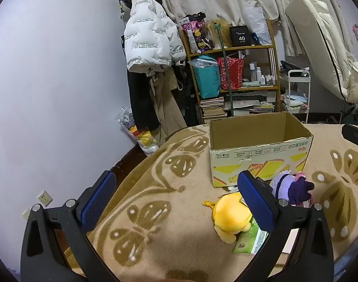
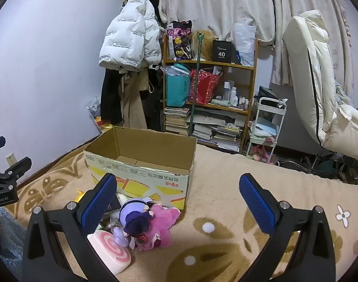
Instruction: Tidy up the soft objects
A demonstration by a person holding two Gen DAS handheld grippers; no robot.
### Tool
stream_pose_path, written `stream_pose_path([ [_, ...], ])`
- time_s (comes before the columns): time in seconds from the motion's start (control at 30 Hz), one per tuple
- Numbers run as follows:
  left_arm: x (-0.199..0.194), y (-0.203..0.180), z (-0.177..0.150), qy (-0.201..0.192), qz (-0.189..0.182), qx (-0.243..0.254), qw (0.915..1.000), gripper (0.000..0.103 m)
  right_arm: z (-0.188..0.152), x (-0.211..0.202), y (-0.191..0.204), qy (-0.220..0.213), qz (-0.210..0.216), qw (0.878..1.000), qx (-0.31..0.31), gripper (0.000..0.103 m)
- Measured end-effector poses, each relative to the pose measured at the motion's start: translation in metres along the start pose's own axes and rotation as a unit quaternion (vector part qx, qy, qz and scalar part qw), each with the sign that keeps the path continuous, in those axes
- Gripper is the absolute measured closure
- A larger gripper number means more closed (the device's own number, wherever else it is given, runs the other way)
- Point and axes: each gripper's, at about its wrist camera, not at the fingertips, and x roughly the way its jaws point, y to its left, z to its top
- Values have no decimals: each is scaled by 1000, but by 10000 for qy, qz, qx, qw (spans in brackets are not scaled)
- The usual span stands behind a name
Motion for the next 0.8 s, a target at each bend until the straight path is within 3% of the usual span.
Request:
stream_pose_path([
  [0.8, -3, -3, -1, -31, 18, 44, 10000, 1, -1, 1, -2, -5, -1, 10000, 0, 0],
])
